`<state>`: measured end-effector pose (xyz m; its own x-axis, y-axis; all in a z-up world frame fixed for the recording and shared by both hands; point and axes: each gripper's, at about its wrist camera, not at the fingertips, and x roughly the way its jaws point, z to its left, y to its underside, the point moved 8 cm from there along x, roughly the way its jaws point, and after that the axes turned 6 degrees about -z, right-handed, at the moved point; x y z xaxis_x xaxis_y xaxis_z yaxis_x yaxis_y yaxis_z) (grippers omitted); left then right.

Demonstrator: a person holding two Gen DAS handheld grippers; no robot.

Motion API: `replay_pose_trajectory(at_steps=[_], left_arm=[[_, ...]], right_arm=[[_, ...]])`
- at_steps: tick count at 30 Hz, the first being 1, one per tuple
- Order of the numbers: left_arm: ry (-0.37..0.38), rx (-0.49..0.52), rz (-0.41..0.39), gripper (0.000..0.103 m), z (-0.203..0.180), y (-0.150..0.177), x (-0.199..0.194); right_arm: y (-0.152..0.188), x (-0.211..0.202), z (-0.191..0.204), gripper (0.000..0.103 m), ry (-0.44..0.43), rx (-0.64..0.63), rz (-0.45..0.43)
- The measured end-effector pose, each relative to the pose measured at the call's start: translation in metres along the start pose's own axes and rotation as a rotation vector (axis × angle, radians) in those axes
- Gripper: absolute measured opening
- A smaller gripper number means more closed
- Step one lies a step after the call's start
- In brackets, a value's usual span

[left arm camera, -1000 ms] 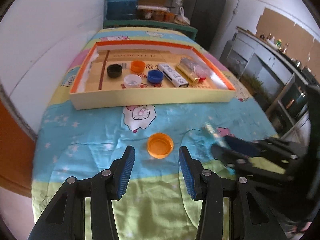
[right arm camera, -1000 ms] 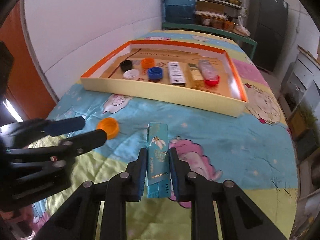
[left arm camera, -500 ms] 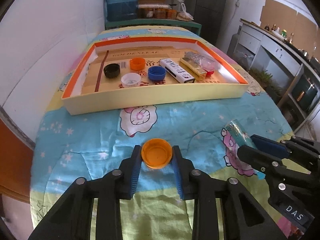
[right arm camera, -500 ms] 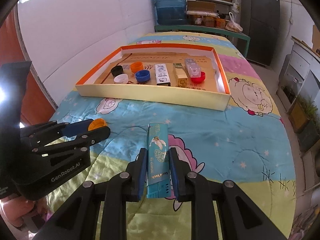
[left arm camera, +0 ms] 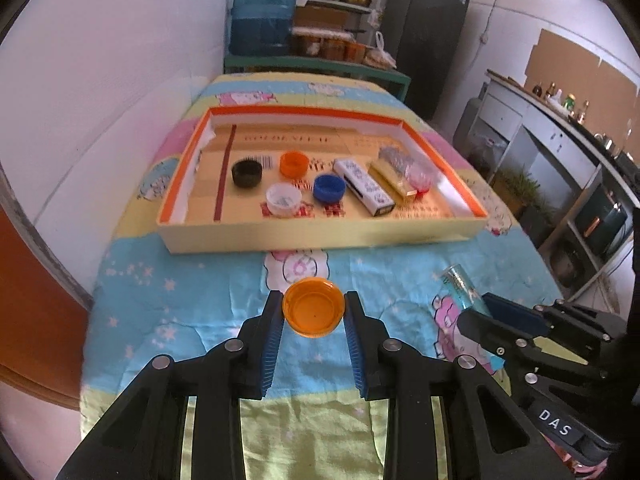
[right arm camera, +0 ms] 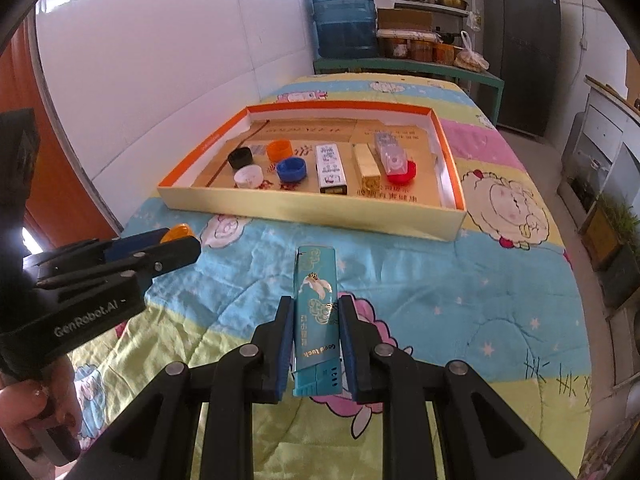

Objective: Organize rigid objects
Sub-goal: 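Carry the teal tube and orange cap with both tools into the GOLDENLEAF box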

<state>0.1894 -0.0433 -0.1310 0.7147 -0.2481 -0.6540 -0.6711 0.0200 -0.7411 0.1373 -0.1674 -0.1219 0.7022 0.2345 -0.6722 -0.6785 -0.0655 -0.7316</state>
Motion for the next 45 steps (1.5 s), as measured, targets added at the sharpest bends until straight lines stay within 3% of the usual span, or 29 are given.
replay_pose_trajectory(at_steps=[21, 45], left_arm=[[-0.056, -0.036, -0.107, 0.031, 0.024, -0.064, -0.020], [-0.129, -0.069, -0.090, 0.031, 0.050, -0.092, 0.027]], right_arm=[[-0.059, -0.003, 0.005, 0.022, -0.014, -0.034, -0.092], [-0.102, 0.038, 0.003, 0.022, -0.038, -0.061, -0.092]])
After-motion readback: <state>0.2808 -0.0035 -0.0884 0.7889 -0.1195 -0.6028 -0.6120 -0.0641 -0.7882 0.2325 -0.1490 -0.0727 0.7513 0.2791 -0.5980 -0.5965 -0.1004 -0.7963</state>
